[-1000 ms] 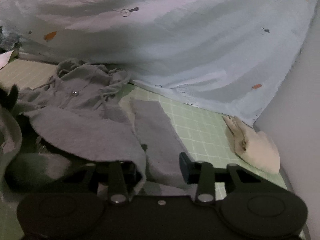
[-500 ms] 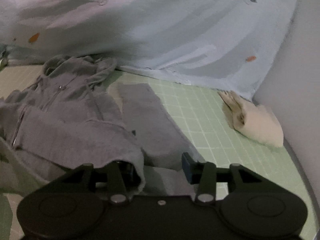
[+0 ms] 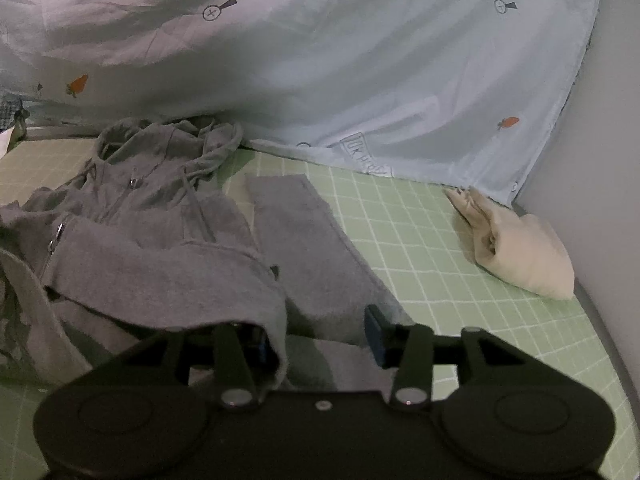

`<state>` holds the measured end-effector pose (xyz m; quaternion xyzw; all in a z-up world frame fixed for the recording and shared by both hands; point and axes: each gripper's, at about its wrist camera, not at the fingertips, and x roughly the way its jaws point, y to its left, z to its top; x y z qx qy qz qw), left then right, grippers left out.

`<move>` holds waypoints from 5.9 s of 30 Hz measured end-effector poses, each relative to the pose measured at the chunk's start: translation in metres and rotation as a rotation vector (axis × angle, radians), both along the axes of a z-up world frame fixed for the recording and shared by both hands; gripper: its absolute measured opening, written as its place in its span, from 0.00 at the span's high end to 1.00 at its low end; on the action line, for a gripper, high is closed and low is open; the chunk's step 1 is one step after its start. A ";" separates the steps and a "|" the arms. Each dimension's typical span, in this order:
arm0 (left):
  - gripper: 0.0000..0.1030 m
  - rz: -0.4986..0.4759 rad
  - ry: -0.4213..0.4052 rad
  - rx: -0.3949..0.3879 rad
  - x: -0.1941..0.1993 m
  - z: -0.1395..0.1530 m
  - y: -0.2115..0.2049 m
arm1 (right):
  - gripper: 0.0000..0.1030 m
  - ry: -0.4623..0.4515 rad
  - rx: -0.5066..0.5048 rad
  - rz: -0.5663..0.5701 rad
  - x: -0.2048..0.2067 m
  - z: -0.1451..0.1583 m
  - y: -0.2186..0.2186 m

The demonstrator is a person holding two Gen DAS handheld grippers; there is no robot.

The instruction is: Fold clothes

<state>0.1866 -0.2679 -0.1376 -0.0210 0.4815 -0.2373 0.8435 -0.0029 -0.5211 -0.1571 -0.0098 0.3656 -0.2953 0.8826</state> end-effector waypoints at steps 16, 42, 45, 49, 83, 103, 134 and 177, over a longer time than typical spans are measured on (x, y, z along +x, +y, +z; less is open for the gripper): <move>0.98 0.074 -0.106 0.188 0.010 -0.004 -0.003 | 0.96 -0.033 0.022 0.165 0.012 0.004 0.014; 0.98 0.306 -0.070 0.164 -0.244 0.025 0.107 | 0.98 -0.071 0.188 0.179 -0.204 0.010 0.056; 0.97 0.346 0.012 0.171 -0.253 0.004 0.115 | 0.94 -0.053 0.217 0.175 -0.216 0.002 0.052; 0.93 0.309 0.060 0.246 -0.257 -0.014 0.109 | 0.86 0.080 0.209 0.204 -0.207 -0.021 0.050; 0.98 0.086 0.045 0.185 -0.254 -0.027 0.122 | 0.96 -0.105 0.483 0.275 -0.184 -0.023 0.092; 0.15 0.071 -0.171 0.285 -0.246 0.015 0.107 | 0.00 -0.026 0.369 0.201 -0.193 -0.009 0.084; 0.08 -0.038 -0.051 0.282 -0.151 -0.032 -0.082 | 0.06 -0.063 0.461 0.089 -0.057 -0.021 -0.142; 0.00 0.063 -0.131 0.213 -0.189 -0.002 -0.099 | 0.40 -0.121 0.359 -0.257 -0.167 -0.045 -0.203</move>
